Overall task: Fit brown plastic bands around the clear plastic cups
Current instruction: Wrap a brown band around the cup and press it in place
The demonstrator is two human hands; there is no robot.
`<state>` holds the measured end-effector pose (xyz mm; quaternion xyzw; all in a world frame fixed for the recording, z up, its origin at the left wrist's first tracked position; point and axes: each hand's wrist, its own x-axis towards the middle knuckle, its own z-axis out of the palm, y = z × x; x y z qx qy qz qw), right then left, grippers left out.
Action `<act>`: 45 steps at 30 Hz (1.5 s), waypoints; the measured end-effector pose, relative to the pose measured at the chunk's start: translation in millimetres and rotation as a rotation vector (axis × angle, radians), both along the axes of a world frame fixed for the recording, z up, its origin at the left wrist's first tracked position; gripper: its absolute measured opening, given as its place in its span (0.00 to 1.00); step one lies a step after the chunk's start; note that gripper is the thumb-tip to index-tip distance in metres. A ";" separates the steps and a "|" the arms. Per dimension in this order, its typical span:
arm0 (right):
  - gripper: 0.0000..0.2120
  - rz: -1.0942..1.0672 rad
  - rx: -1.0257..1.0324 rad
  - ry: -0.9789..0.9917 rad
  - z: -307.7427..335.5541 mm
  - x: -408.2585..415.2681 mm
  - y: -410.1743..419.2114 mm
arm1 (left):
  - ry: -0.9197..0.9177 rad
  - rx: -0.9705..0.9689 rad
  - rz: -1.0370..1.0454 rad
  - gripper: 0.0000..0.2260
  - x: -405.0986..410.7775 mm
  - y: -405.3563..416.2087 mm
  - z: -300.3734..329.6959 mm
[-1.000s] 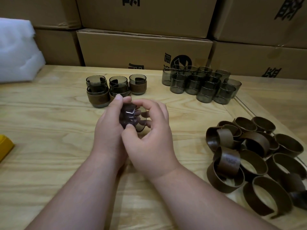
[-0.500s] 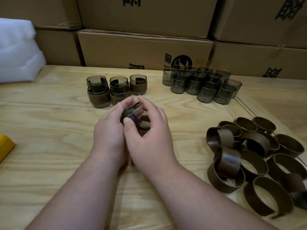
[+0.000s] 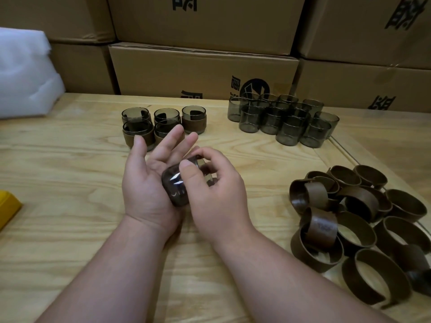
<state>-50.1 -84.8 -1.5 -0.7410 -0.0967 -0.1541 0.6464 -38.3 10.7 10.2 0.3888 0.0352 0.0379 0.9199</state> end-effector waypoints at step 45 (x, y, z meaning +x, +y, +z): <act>0.34 0.036 0.040 0.053 -0.6 0.7 -0.8 | -0.055 0.413 0.008 0.13 -1.6 -11.6 -2.4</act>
